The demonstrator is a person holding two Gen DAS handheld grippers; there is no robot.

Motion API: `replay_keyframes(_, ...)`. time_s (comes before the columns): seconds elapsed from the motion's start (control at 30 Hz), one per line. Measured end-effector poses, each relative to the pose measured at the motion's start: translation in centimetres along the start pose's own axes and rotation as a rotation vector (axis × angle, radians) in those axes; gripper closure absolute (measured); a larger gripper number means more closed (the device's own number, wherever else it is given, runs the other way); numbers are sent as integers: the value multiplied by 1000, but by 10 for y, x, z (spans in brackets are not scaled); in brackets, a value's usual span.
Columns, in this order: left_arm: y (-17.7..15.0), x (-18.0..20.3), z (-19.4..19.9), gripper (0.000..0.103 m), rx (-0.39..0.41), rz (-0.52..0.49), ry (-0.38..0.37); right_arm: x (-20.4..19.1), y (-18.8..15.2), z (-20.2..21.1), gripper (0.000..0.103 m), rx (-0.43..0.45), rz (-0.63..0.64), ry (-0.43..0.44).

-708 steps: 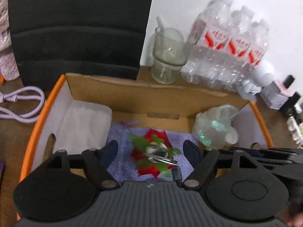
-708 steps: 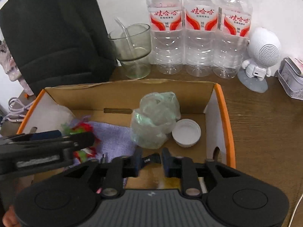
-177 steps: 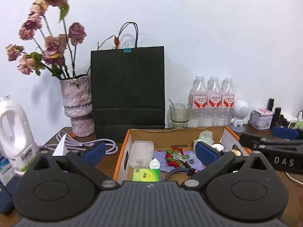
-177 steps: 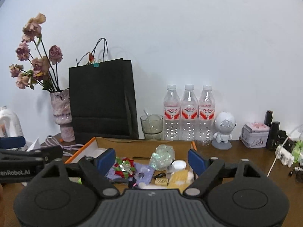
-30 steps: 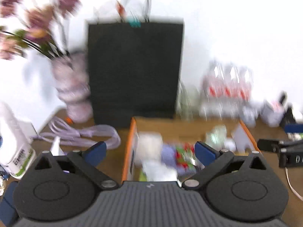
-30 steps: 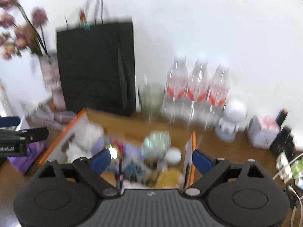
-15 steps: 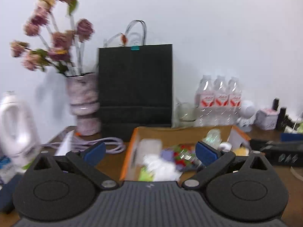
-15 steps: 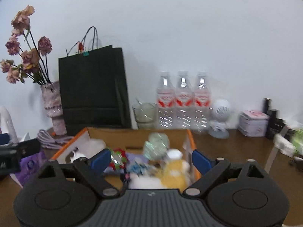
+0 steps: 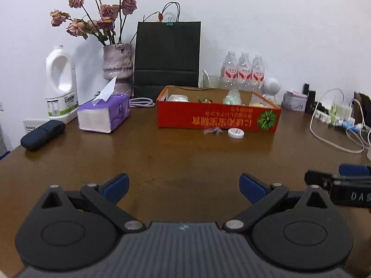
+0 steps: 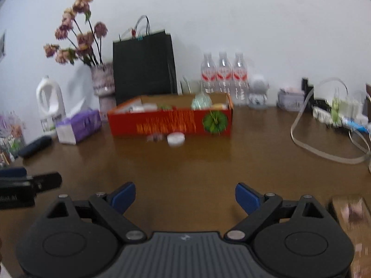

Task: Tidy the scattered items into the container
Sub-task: 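Withdraw both open tools from the box toward the white disc, then grasp the round white disc with the right tool while the left tool grasps a small scrap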

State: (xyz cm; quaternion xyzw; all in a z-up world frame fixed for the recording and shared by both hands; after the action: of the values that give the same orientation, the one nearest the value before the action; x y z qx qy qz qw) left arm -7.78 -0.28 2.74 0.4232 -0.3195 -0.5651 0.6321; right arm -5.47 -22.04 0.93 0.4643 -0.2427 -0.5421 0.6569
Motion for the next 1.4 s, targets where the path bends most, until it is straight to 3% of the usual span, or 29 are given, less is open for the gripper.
replay_keyframes(0.23,10,0,-30,0,-34,-21,-16,3,14,-23,11,-30,8,36)
replay_keyframes(0.43,42,2,-77,0,-70,-39,-72,19,61,-106,16,-77,4,66)
replay_keyframes(0.6,64,14,-126,0,-38,-86,-99,26,94,-185,32,-110,7,33)
replay_keyframes(0.73,72,22,-166,2,-55,-103,-127,33,99,-221,39,-158,-20,25)
replay_keyframes(0.8,75,26,-182,6,-87,-94,-149,33,95,-229,64,-185,-1,16)
replay_keyframes(0.97,83,41,-218,11,-189,-28,-232,38,91,-220,67,-169,2,33)
replay_keyframes(1.1,86,64,-237,21,-235,-4,-229,51,87,-193,67,-113,-37,39)
replay_keyframes(1.23,89,86,-250,33,-230,-1,-204,67,81,-176,67,-67,-95,40)
replay_keyframes(1.27,90,90,-253,42,-232,-2,-199,68,82,-175,67,-62,-105,40)
replay_keyframes(1.3,90,94,-255,59,-237,-3,-194,69,82,-174,67,-57,-112,44)
replay_keyframes(1.4,90,99,-258,67,-234,-8,-158,62,82,-172,68,-47,-98,68)
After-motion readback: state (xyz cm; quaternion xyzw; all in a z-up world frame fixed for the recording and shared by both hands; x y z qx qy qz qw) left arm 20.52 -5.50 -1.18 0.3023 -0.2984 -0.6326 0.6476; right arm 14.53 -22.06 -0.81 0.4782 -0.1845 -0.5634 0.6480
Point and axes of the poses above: each gripper's, at about its wrist camera, not at the fingertips, and z roughly against the way its jaws point, x to its right, y to its top, the point moved 3 cm from there along -z, roughly the way its jaws point, and after that the axes turned 10 degrees about y, right-handed, at the moved point
